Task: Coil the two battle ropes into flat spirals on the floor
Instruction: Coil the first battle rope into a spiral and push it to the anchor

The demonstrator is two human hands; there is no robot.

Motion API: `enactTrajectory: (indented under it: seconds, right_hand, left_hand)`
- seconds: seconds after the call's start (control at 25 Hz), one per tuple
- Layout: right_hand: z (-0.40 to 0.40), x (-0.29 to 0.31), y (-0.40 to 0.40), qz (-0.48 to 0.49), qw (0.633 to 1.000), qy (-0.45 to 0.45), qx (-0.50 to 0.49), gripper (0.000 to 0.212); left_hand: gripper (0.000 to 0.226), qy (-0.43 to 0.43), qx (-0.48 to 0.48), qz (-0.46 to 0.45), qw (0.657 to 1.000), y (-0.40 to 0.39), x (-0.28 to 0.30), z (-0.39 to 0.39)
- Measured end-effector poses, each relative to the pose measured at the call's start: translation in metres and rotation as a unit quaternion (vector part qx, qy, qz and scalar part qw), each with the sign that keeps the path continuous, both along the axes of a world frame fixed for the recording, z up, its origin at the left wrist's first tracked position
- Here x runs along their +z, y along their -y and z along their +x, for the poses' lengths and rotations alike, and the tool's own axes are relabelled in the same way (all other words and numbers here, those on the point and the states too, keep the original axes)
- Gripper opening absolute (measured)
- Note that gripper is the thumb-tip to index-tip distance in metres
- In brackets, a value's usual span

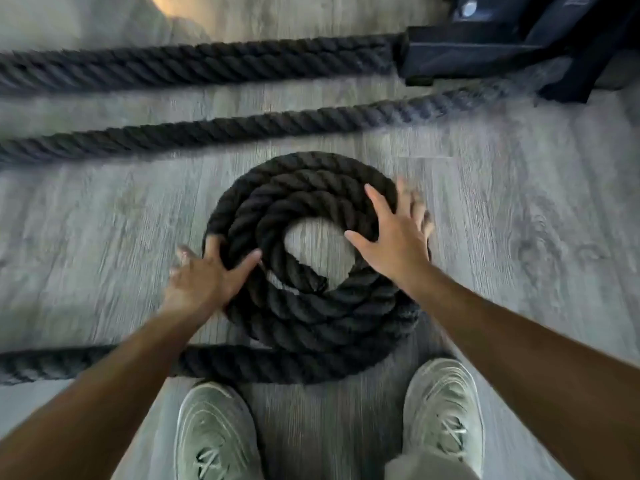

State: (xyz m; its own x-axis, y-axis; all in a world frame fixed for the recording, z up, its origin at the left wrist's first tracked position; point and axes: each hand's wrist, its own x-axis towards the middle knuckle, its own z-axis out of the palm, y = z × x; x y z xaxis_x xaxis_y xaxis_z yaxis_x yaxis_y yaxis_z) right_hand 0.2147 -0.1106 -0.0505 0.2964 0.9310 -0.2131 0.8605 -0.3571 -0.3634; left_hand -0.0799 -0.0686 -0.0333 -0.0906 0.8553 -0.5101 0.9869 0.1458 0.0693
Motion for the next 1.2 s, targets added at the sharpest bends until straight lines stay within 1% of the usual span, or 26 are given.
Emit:
enactTrajectory:
  seconds: [0.04,0.08,0.16,0.24,0.32,0.44,0.56,0.6,0.68,0.72,0.76,0.8,0.88,0.96,1.0,1.12,1.16,1.2]
  right_hand:
    - [-0.014,-0.004,0.021,-0.004,0.998,0.003,-0.057,0.095]
    - [-0.026,-0.007,0.042,-0.025,0.994,-0.01,-0.109,0.1]
    - [-0.042,-0.012,0.07,-0.069,0.982,-0.046,-0.168,0.102]
    - [-0.042,-0.014,0.071,-0.082,0.979,-0.064,-0.176,0.1]
    - [-0.038,-0.013,0.061,-0.091,0.98,-0.051,-0.17,0.097]
    - [-0.025,-0.015,0.046,-0.092,0.987,-0.021,-0.129,0.094]
    - [0.017,-0.008,0.005,-0.108,0.994,-0.028,-0.003,0.092]
    - [0.032,-0.003,-0.014,-0.121,0.991,-0.031,0.041,0.092]
    - [0.05,0.006,-0.044,-0.139,0.984,-0.02,0.109,0.09]
    - [0.051,0.007,-0.051,-0.132,0.984,-0.014,0.122,0.086]
    - [0.048,0.007,-0.051,-0.11,0.987,-0.01,0.119,0.081]
    - [0.04,0.006,-0.044,-0.079,0.992,-0.006,0.096,0.077]
    - [0.016,-0.002,-0.011,-0.024,1.0,-0.001,-0.01,0.074]
    - [-0.012,-0.011,0.039,-0.017,0.991,-0.002,-0.13,0.075]
    - [-0.023,-0.014,0.062,-0.026,0.986,-0.012,-0.167,0.076]
    - [-0.036,-0.02,0.09,-0.057,0.967,-0.089,-0.231,0.08]
    - [-0.035,-0.019,0.088,-0.061,0.963,-0.103,-0.241,0.081]
    - [-0.034,-0.018,0.084,-0.066,0.963,-0.1,-0.242,0.083]
  left_hand:
    - [0.109,0.031,0.029,0.031,0.999,-0.016,0.0,0.004]
    - [0.1,0.065,0.037,0.056,0.996,-0.035,0.001,0.009]
    - [0.087,0.097,-0.014,0.06,0.993,-0.067,0.002,0.018]
    - [0.078,0.09,-0.057,0.044,0.993,-0.085,-0.004,0.023]
    - [0.07,0.066,-0.067,0.055,0.994,-0.087,-0.014,0.023]
    - [0.069,0.067,-0.038,0.068,0.995,-0.076,-0.014,0.02]
    - [0.074,0.083,0.029,0.054,0.995,-0.047,-0.003,0.012]
    - [0.075,0.081,0.036,0.048,0.995,-0.029,-0.002,0.011]
    - [0.073,0.04,-0.015,0.021,0.999,0.013,-0.001,0.014]
    - [0.075,0.004,-0.041,0.003,0.999,0.025,0.001,0.015]
    - [0.08,-0.022,-0.033,-0.002,0.999,0.027,0.002,0.017]
    - [0.085,-0.04,-0.012,-0.006,0.999,0.02,0.007,0.018]
    - [0.086,-0.038,0.012,0.006,0.999,-0.01,0.015,0.02]
    - [0.077,0.014,-0.005,0.024,1.0,-0.046,0.019,0.02]
    - [0.075,0.04,-0.023,0.022,0.999,-0.061,0.022,0.022]
    - [0.078,0.127,-0.044,-0.013,0.991,-0.089,0.016,0.032]
    - [0.079,0.141,-0.045,-0.017,0.989,-0.09,0.012,0.035]
    - [0.079,0.135,-0.049,-0.01,0.99,-0.089,0.008,0.037]
